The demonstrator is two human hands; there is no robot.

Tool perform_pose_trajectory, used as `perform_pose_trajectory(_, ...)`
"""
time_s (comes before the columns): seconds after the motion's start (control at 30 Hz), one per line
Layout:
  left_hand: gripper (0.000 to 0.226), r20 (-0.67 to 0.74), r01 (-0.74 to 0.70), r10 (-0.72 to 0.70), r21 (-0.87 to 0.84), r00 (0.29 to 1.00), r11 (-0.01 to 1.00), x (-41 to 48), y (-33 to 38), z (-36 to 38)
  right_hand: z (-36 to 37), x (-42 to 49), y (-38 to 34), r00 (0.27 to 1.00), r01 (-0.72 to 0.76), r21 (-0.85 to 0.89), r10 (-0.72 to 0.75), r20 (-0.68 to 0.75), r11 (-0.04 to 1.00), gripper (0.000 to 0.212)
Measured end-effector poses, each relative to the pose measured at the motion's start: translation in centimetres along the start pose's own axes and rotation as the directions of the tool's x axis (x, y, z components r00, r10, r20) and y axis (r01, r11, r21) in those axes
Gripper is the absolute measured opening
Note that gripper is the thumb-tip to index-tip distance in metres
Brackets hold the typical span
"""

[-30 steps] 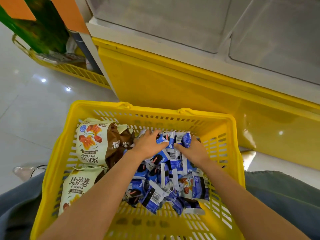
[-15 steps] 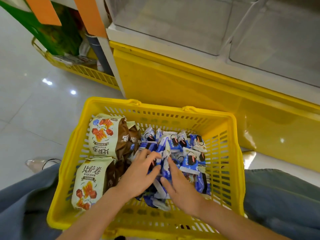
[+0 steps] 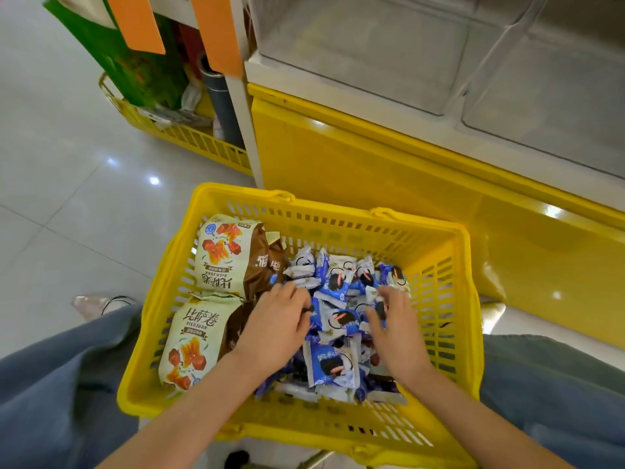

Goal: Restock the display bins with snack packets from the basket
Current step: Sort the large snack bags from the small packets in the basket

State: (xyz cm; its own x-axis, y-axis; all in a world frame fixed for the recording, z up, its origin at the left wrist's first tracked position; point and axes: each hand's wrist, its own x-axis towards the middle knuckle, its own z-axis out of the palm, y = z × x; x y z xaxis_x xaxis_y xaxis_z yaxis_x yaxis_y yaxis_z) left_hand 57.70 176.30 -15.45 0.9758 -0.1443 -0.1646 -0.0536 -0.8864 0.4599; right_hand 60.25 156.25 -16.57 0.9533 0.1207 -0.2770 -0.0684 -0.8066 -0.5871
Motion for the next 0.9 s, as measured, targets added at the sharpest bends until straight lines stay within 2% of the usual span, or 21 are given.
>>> perform_pose_trajectory(0.03, 0.014, 0.030, -0.021, 0.022, -0.052, 0.999, 0.998, 1.0, 0.4, 0.3, -0.1, 0.9, 0.9, 0.999, -0.050, -0.065, 0.049, -0.012, 0.997, 0.050)
perform_pose_trajectory(0.1, 0.026, 0.173, -0.019, 0.041, -0.124, 0.984, 0.992, 2.8, 1.3, 1.6, 0.3, 2.3, 2.4, 0.974, -0.205, -0.065, 0.210, 0.087, 0.977, 0.065)
perform_pose_trajectory(0.2, 0.050, 0.461, 0.102, -0.020, -0.154, 0.887, 0.983, 4.7, 2.4, 4.2, 1.3, 3.4, 3.4, 0.884, -0.460, 0.248, 0.414, 0.218, 0.853, 0.067)
perform_pose_trajectory(0.27, 0.062, 0.546, 0.095, -0.043, -0.069, 0.837, 0.993, 5.4, 2.6, 5.7, 1.6, 3.8, 3.8, 0.856, -0.516, 0.311, 0.465, 0.228, 0.798, 0.060)
perform_pose_trajectory(0.37, 0.069, 0.522, 0.037, -0.065, 0.064, 0.850, 0.997, 5.6, 2.6, 7.0, 1.4, 4.2, 4.1, 0.877, -0.480, 0.325, 0.451, 0.165, 0.815, 0.051)
perform_pose_trajectory(0.43, 0.070, 0.491, 0.027, -0.062, 0.079, 0.869, 0.997, 5.7, 2.6, 7.2, 0.6, 4.0, 3.8, 0.908, -0.415, 0.365, 0.403, 0.114, 0.833, 0.040)
perform_pose_trajectory(0.5, 0.068, 0.446, 0.083, -0.061, -0.029, 0.893, 0.996, 5.3, 2.5, 6.8, -0.5, 3.5, 3.0, 0.939, -0.342, 0.364, 0.332, 0.092, 0.866, 0.043)
perform_pose_trajectory(0.57, 0.063, 0.316, 0.180, -0.094, -0.256, 0.944, 0.950, 4.7, 2.2, 6.1, -1.4, 2.8, 2.0, 0.963, -0.268, 0.357, 0.246, 0.106, 0.895, 0.047)
perform_pose_trajectory(0.63, 0.055, 0.200, 0.316, -0.247, -0.496, 0.948, 0.809, 4.2, 2.0, 4.7, -1.6, 1.9, 0.8, 0.975, -0.215, 0.383, 0.175, 0.136, 0.899, 0.035)
perform_pose_trajectory(0.67, 0.052, 0.206, 0.395, -0.345, -0.622, 0.916, 0.676, 4.0, 1.7, 4.0, -1.5, 1.3, 0.0, 0.973, -0.218, 0.412, 0.164, 0.163, 0.885, 0.031)
perform_pose_trajectory(0.7, 0.051, 0.277, 0.469, -0.418, -0.742, 0.865, 0.479, 3.9, 1.5, 3.2, -1.1, 0.8, -0.8, 0.968, -0.234, 0.459, 0.162, 0.191, 0.857, 0.031)
perform_pose_trajectory(0.73, 0.052, 0.392, 0.526, -0.435, -0.814, 0.811, 0.247, 3.9, 1.2, 2.5, -0.6, 0.4, -1.6, 0.965, -0.246, 0.515, 0.161, 0.206, 0.821, 0.033)
perform_pose_trajectory(0.77, 0.057, 0.478, 0.558, -0.417, -0.825, 0.774, 0.092, 3.6, 1.1, 1.9, 0.0, 0.2, -2.3, 0.966, -0.250, 0.570, 0.161, 0.202, 0.783, 0.033)
perform_pose_trajectory(0.83, 0.064, 0.533, 0.581, -0.336, -0.812, 0.776, 0.053, 2.6, 1.4, 0.7, 0.9, -0.1, -3.8, 0.969, -0.247, 0.646, 0.173, 0.177, 0.722, 0.023)
perform_pose_trajectory(0.9, 0.059, 0.514, 0.555, -0.290, -0.828, 0.807, 0.076, 1.7, 2.0, -0.1, 1.5, -0.1, -5.2, 0.977, -0.207, 0.647, 0.120, 0.176, 0.734, 0.014)
